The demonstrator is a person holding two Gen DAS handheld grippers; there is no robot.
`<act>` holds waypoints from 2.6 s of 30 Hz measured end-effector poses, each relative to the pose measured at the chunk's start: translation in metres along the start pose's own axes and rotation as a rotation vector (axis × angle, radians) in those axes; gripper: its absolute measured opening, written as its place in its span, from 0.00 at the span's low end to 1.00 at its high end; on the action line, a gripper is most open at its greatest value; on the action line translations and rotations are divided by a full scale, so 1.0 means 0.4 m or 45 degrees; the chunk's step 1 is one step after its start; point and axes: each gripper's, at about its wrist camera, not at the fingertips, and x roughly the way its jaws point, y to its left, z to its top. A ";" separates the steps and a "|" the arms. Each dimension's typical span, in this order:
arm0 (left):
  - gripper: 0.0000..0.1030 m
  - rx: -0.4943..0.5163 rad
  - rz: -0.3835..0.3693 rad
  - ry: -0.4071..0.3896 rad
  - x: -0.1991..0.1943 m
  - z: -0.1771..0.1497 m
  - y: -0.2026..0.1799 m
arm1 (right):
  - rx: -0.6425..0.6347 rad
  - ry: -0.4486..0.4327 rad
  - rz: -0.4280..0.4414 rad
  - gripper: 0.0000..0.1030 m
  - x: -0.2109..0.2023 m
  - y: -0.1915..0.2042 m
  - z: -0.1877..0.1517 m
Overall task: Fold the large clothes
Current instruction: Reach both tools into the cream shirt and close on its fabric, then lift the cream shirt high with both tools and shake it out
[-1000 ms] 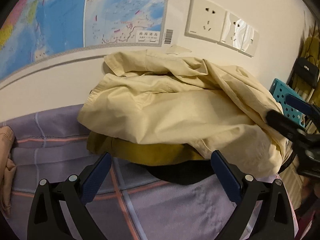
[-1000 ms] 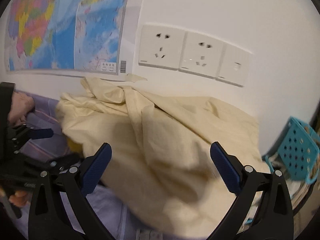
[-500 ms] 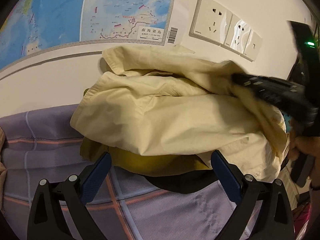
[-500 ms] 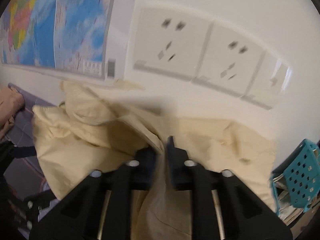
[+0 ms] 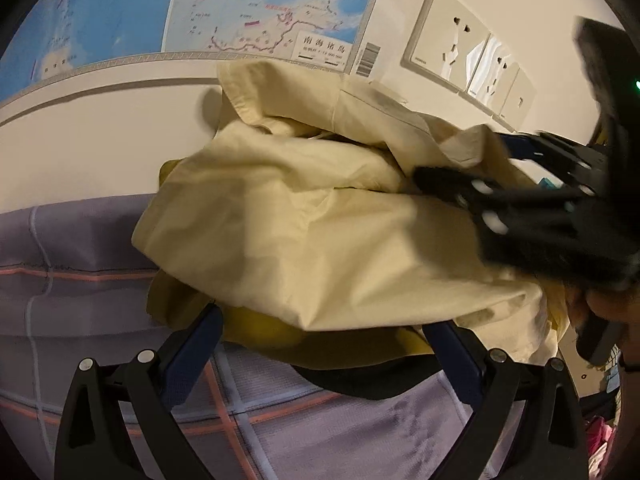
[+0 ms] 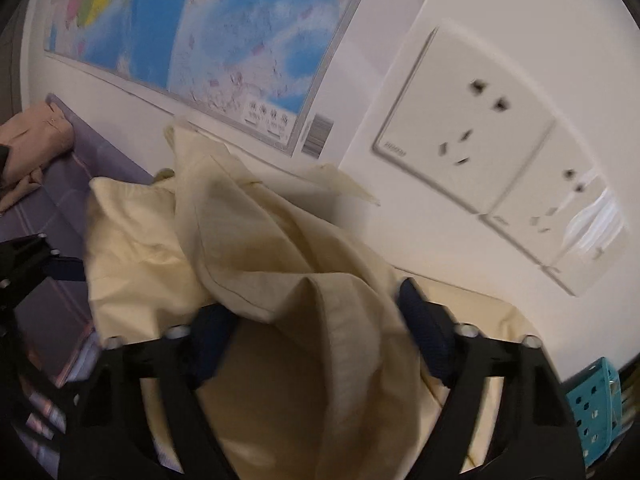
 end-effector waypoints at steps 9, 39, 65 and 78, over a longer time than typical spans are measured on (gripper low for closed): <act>0.93 0.089 -0.238 -0.092 -0.023 0.010 0.018 | 0.380 -0.343 -0.013 0.06 -0.360 -0.268 0.003; 0.00 0.297 -0.507 -0.926 -0.643 0.267 -0.268 | 0.488 -1.055 -0.203 0.04 -1.406 -0.323 -0.138; 0.78 0.749 -0.891 -0.540 -0.781 -0.459 -0.047 | 0.502 -0.830 0.292 0.04 -1.231 0.072 -0.131; 0.01 0.528 -0.619 -0.508 -0.712 -0.408 -0.060 | 0.495 -0.809 0.291 0.04 -1.261 0.098 -0.145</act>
